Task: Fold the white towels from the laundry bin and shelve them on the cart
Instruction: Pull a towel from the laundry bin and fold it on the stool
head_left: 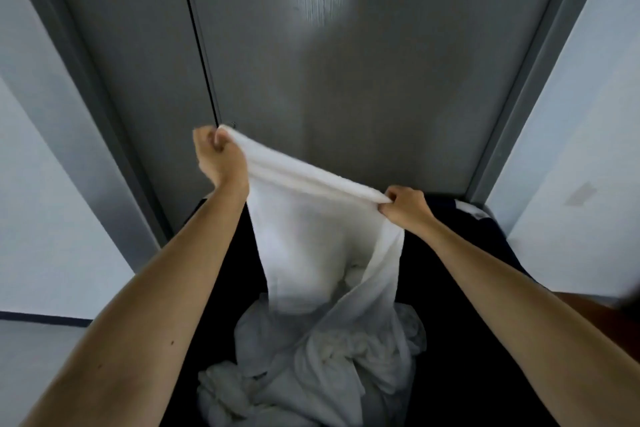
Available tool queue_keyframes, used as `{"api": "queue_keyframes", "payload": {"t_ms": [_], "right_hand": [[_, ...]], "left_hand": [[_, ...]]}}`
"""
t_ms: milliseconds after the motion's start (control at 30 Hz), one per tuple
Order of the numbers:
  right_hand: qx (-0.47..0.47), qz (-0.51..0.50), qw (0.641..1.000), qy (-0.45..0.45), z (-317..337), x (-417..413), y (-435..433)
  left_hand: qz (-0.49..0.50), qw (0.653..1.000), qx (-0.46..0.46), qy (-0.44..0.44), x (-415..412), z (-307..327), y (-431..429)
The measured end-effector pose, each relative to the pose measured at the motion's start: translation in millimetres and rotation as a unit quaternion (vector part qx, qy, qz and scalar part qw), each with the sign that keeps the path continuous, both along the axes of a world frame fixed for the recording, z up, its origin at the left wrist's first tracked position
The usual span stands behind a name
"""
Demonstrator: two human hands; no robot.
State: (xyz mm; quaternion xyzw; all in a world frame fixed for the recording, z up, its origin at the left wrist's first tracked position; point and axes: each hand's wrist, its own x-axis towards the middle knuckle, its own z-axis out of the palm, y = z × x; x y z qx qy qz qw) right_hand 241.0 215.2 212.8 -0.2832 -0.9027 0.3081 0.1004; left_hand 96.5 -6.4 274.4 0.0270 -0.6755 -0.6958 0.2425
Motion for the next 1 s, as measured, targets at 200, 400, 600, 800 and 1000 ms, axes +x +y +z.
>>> {"api": "queue_keyframes", "payload": {"t_ms": [200,400,600,800,1000], "right_hand": [[-0.007,0.033,0.997,-0.071,-7.2,12.1,18.2],[0.169,0.063,0.983,-0.043,52.5,-0.9,25.0],[0.147,0.201,0.961,0.118,130.5,-38.9,-46.3],[0.067,0.104,0.985,0.119,76.1,-24.9,-21.5],[0.117,0.016,0.993,0.021,27.6,-17.4,3.5]], "left_hand": [[0.025,0.995,-0.027,-0.095,-8.8,-39.8,-21.2],[-0.161,0.950,-0.258,-0.075,-4.1,-52.0,-25.6],[-0.417,0.844,-0.337,0.012,43.1,-6.2,46.0],[-0.388,0.904,-0.177,0.022,48.0,-6.8,42.7],[-0.325,0.945,0.028,-0.026,39.1,17.3,32.3]]}}
